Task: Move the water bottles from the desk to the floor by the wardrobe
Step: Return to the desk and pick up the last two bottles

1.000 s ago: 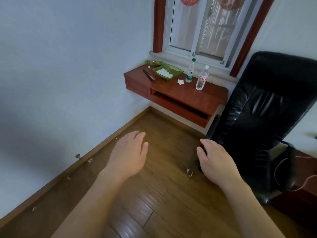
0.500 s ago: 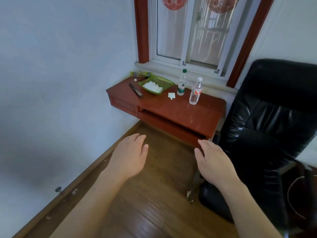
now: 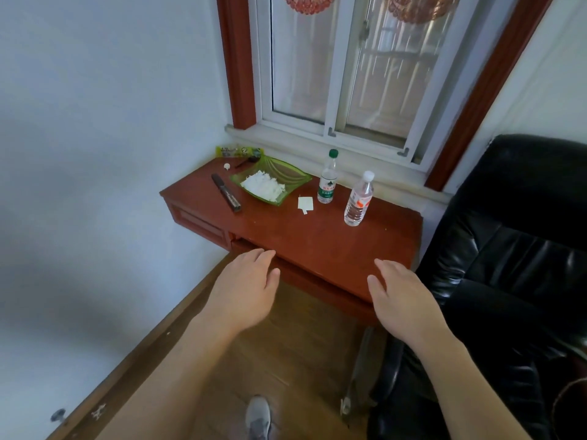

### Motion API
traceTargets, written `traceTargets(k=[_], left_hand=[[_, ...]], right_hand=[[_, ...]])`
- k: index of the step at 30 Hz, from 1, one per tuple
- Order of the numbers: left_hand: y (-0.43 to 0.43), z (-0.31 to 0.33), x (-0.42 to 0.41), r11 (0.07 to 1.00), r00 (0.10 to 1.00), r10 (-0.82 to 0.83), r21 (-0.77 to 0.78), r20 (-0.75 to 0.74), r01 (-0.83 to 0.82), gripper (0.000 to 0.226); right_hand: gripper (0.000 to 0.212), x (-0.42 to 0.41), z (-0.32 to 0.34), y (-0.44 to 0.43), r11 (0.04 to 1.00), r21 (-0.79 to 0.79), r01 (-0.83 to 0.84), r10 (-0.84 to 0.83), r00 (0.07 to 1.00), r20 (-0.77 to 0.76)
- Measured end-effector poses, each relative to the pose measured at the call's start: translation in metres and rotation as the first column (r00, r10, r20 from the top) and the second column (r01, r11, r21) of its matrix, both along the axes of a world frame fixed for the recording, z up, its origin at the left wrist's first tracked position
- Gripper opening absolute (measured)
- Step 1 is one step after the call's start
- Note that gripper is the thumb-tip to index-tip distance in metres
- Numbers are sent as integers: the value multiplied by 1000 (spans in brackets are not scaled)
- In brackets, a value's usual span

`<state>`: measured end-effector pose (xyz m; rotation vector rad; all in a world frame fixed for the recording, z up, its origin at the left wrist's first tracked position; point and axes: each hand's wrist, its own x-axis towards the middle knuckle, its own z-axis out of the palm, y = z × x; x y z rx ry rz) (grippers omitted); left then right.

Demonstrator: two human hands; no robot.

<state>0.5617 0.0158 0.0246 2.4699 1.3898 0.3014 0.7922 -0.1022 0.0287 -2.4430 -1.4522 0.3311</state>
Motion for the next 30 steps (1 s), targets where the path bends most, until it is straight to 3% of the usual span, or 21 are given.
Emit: traceTargets(k=[7, 15, 25, 30], left_hand=[[126, -9, 54, 988, 989, -146, 49, -5, 146, 51], [262, -12, 142, 946, 946, -324, -6, -22, 324, 55], [377, -29, 265, 936, 937, -350, -47, -13, 349, 54], [416, -39, 312, 929, 930, -366, -48, -3, 366, 57]], right_hand=[[53, 42, -12, 98, 995, 25, 97, -97, 995, 11], [55, 101, -12, 203, 974, 17, 226, -226, 974, -15], [51, 185, -26, 306, 960, 37, 279, -274, 957, -97], [57, 215, -43, 342, 966, -27, 258, -259, 959, -116]])
